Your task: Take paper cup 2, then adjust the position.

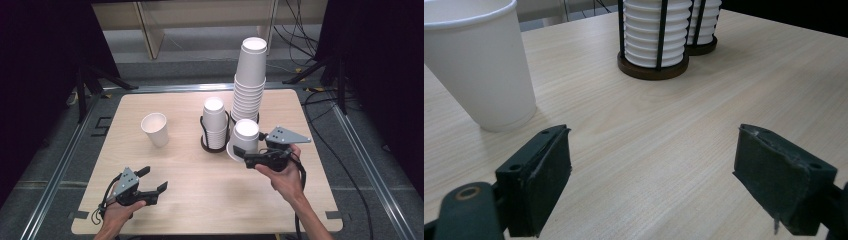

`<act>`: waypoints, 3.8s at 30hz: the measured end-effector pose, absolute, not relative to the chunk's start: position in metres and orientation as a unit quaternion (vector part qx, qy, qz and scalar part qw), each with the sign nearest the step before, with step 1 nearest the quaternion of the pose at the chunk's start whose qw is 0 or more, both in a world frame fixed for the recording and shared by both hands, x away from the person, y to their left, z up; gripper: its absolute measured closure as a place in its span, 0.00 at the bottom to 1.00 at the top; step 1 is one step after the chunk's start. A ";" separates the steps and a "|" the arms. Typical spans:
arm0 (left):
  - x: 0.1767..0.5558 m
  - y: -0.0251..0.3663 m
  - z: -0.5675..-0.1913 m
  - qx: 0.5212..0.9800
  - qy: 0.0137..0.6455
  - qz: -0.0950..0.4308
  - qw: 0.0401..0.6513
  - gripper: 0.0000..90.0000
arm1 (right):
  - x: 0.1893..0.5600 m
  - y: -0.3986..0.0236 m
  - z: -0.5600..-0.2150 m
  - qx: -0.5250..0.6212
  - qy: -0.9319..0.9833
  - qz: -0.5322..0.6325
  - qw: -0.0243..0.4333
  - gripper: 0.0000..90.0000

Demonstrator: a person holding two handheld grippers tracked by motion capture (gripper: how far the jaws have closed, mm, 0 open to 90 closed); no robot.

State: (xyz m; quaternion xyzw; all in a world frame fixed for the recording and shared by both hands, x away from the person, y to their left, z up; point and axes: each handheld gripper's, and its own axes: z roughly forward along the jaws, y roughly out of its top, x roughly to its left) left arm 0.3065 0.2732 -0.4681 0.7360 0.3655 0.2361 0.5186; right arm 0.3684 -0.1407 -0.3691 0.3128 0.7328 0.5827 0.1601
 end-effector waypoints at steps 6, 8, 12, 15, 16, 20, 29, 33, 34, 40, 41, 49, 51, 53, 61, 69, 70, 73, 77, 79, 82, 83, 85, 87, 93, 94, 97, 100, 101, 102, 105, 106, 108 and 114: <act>0.306 0.274 -0.467 0.733 0.365 0.237 0.523 0.16 | 0.367 -0.123 -0.385 0.294 0.747 0.579 0.144 0.20; 0.306 0.273 -0.468 0.735 0.361 0.235 0.524 0.16 | 0.367 -0.121 -0.387 0.291 0.751 0.574 0.150 0.20; 0.307 0.271 -0.468 0.735 0.355 0.232 0.529 0.16 | 0.368 -0.113 -0.398 0.286 0.759 0.570 0.132 0.20; 0.307 0.270 -0.469 0.733 0.352 0.231 0.533 0.16 | 0.367 -0.107 -0.405 0.284 0.763 0.569 0.119 0.20; 0.306 0.271 -0.468 0.736 0.353 0.232 0.529 0.16 | 0.367 -0.104 -0.408 0.284 0.765 0.566 0.120 0.20; 0.306 0.271 -0.468 0.739 0.353 0.232 0.525 0.16 | 0.368 -0.100 -0.412 0.276 0.767 0.569 0.113 0.20; 0.306 0.269 -0.468 0.737 0.346 0.233 0.532 0.16 | 0.370 -0.087 -0.419 0.260 0.770 0.572 0.114 0.20; 0.306 0.266 -0.468 0.733 0.345 0.235 0.537 0.16 | 0.372 -0.076 -0.421 0.255 0.767 0.582 0.093 0.20; 0.306 0.266 -0.468 0.734 0.342 0.236 0.537 0.16 | 0.371 -0.073 -0.420 0.264 0.766 0.579 0.090 0.20; 0.304 0.260 -0.468 0.742 0.337 0.242 0.527 0.16 | 0.374 -0.055 -0.421 0.253 0.770 0.583 0.058 0.20; 0.304 0.258 -0.469 0.740 0.337 0.241 0.531 0.16 | 0.374 -0.055 -0.421 0.253 0.770 0.583 0.058 0.20; 0.302 0.244 -0.466 0.737 0.319 0.216 0.555 0.16 | 0.375 -0.032 -0.425 0.227 0.772 0.591 0.058 0.20; 0.303 0.241 -0.466 0.733 0.318 0.212 0.563 0.16 | 0.374 -0.030 -0.425 0.226 0.772 0.592 0.046 0.20; 0.304 0.239 -0.465 0.734 0.320 0.203 0.563 0.16 | 0.375 -0.028 -0.425 0.225 0.775 0.588 0.053 0.20; 0.312 0.232 -0.465 0.725 0.303 0.166 0.596 0.16 | 0.377 -0.021 -0.424 0.209 0.773 0.597 0.044 0.21; 0.310 0.230 -0.463 0.740 0.285 0.162 0.587 0.16 | 0.375 -0.014 -0.426 0.191 0.778 0.598 0.034 0.21; 0.310 0.230 -0.463 0.740 0.285 0.162 0.587 0.16 | 0.375 -0.014 -0.426 0.191 0.778 0.598 0.034 0.21; 0.309 0.229 -0.463 0.737 0.284 0.158 0.593 0.16 | 0.373 -0.008 -0.428 0.179 0.778 0.601 0.031 0.21; 0.309 0.229 -0.462 0.740 0.285 0.157 0.589 0.12 | 0.370 -0.005 -0.428 0.183 0.782 0.596 0.022 0.21; 0.309 0.229 -0.462 0.739 0.287 0.156 0.589 0.10 | 0.370 -0.005 -0.428 0.182 0.782 0.596 0.021 0.21; 0.311 0.228 -0.462 0.735 0.292 0.155 0.593 0.08 | 0.370 -0.002 -0.429 0.180 0.777 0.603 0.014 0.21; 0.311 0.227 -0.462 0.736 0.293 0.154 0.590 0.05 | 0.367 0.000 -0.428 0.189 0.775 0.603 0.001 0.21; 0.312 0.223 -0.462 0.737 0.294 0.153 0.590 0.03 | 0.368 0.001 -0.428 0.179 0.778 0.603 0.012 0.21; 0.313 0.220 -0.463 0.737 0.292 0.153 0.590 0.01 | 0.365 0.004 -0.428 0.178 0.773 0.609 0.001 0.21; 0.312 0.220 -0.463 0.738 0.296 0.149 0.588 0.00 | 0.364 0.004 -0.426 0.170 0.775 0.608 0.009 0.22; 0.312 0.220 -0.463 0.738 0.296 0.149 0.588 0.00 | 0.364 0.004 -0.426 0.170 0.775 0.608 0.009 0.22; 0.312 0.221 -0.464 0.736 0.297 0.143 0.591 0.00 | 0.361 0.007 -0.427 0.169 0.770 0.615 -0.007 0.22; 0.312 0.220 -0.464 0.729 0.291 0.146 0.602 0.00 | 0.360 0.007 -0.427 0.173 0.770 0.614 -0.012 0.22; 0.311 0.220 -0.463 0.733 0.295 0.147 0.596 0.00 | 0.360 0.007 -0.427 0.173 0.770 0.614 -0.012 0.22; 0.312 0.219 -0.464 0.726 0.289 0.143 0.608 0.01 | 0.360 0.007 -0.427 0.174 0.769 0.614 -0.015 0.22; 0.312 0.220 -0.463 0.723 0.286 0.141 0.613 0.01 | 0.360 0.007 -0.426 0.167 0.768 0.619 -0.007 0.22; 0.312 0.220 -0.463 0.723 0.286 0.141 0.613 0.01 | 0.360 0.007 -0.426 0.167 0.768 0.619 -0.007 0.22; 0.311 0.222 -0.462 0.728 0.290 0.140 0.605 0.01 | 0.360 0.008 -0.426 0.163 0.765 0.623 -0.008 0.22; 0.310 0.221 -0.461 0.729 0.288 0.142 0.605 0.02 | 0.360 0.008 -0.426 0.153 0.766 0.625 0.003 0.22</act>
